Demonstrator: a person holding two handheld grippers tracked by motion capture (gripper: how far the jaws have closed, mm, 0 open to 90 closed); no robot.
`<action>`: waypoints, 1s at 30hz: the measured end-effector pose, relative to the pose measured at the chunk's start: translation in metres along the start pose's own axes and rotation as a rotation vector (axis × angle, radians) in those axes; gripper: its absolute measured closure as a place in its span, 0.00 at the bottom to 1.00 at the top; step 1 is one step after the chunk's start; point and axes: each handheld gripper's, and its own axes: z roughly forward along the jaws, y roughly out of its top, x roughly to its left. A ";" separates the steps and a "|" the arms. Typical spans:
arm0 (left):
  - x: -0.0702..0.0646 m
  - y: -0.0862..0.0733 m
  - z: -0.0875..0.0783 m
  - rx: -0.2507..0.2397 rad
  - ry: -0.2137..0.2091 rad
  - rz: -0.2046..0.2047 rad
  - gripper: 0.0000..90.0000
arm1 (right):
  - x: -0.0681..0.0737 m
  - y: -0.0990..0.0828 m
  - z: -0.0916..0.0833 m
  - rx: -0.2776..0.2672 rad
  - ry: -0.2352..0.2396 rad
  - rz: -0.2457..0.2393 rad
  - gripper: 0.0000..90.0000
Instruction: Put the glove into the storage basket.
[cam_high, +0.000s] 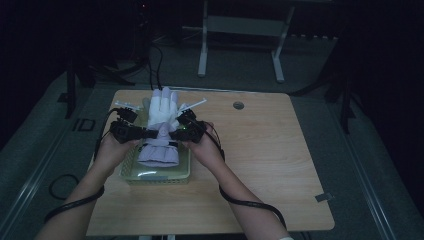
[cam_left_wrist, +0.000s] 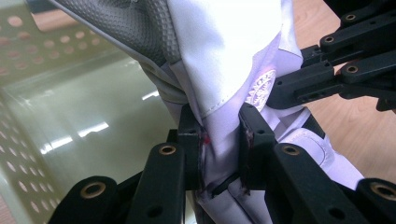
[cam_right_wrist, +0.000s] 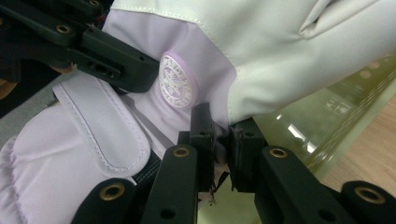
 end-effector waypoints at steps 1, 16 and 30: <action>0.003 -0.003 0.001 -0.004 -0.007 0.002 0.83 | 0.001 -0.001 0.002 0.006 -0.001 0.001 0.91; 0.011 -0.026 0.043 0.141 0.083 -0.075 0.82 | -0.007 -0.027 0.051 0.142 -0.041 0.065 0.91; 0.010 -0.027 0.065 0.280 0.250 -0.058 0.55 | 0.001 -0.024 0.054 0.155 -0.098 0.013 0.58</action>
